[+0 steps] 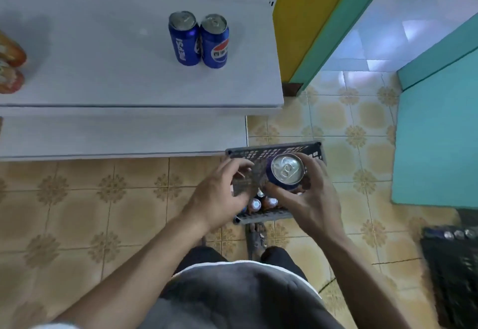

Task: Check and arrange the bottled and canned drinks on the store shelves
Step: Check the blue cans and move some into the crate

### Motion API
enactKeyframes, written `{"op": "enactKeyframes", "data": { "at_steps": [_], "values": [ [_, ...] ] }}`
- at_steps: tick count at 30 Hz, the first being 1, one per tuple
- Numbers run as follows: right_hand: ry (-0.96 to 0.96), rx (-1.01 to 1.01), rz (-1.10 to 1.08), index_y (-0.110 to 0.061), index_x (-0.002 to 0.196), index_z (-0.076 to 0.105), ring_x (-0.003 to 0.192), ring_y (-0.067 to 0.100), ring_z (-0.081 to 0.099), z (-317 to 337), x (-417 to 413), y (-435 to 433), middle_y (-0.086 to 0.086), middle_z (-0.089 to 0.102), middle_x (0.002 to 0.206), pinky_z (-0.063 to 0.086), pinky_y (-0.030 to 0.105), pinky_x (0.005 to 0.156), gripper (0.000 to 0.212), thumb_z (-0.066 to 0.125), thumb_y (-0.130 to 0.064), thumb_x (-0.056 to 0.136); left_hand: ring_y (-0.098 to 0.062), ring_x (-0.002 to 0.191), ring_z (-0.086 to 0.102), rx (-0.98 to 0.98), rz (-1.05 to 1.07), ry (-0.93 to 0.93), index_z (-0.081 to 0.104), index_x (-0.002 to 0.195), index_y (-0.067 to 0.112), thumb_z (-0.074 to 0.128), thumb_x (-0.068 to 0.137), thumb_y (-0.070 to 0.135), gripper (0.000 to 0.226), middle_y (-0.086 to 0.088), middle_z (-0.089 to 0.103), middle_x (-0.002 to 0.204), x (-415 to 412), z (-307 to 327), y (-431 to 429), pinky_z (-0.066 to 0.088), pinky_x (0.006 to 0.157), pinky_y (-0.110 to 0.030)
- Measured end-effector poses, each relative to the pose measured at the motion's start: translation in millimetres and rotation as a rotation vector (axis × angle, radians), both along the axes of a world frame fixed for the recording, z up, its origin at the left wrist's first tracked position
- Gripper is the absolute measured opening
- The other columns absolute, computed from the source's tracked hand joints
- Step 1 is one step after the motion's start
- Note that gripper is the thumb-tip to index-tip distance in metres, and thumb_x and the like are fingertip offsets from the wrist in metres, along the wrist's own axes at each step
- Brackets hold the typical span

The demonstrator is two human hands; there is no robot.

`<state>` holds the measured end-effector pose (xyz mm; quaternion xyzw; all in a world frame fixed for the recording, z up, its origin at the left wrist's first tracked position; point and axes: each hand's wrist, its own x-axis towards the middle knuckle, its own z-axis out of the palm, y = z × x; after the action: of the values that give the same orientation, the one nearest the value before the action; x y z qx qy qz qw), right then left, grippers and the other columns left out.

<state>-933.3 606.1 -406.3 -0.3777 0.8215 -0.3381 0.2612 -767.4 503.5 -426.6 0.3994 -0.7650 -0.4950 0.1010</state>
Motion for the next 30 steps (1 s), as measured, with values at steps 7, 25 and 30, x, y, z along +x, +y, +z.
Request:
{"op": "enactKeyframes", "data": {
  "at_steps": [7,25,30],
  "values": [
    [0.059,0.336,0.365,-0.016,0.134,0.059,0.111,0.022,0.054,-136.1,-53.5,16.0,0.003,0.062,0.122,0.049,0.041,0.089,0.079,0.085,-0.052,0.069,-0.009,0.107,0.057,0.244,0.291,-0.317,0.056,0.128,0.028,0.067,0.09,0.037,0.04,0.013,0.058,0.115,-5.9,-120.1,70.1,0.05,0.092,-0.034],
    [0.376,0.81,0.746,-0.009,0.141,0.039,0.126,0.035,0.052,-596.9,-18.1,-78.4,0.014,0.048,0.137,0.044,0.041,0.096,0.079,0.078,-0.045,0.082,-0.009,0.107,0.056,0.264,0.384,-0.439,0.055,0.126,0.033,0.059,0.094,0.043,0.034,0.018,0.058,0.115,-4.0,-458.0,41.3,0.043,0.085,-0.026],
    [0.369,0.997,0.75,-0.009,0.148,0.034,0.13,0.037,0.05,-639.8,-14.4,-67.8,0.016,0.046,0.142,0.042,0.04,0.096,0.076,0.07,-0.043,0.091,-0.008,0.108,0.056,0.301,0.378,-0.395,0.054,0.128,0.032,0.059,0.095,0.041,0.034,0.016,0.058,0.118,16.5,-479.8,56.5,0.046,0.089,-0.028]
  ]
}}
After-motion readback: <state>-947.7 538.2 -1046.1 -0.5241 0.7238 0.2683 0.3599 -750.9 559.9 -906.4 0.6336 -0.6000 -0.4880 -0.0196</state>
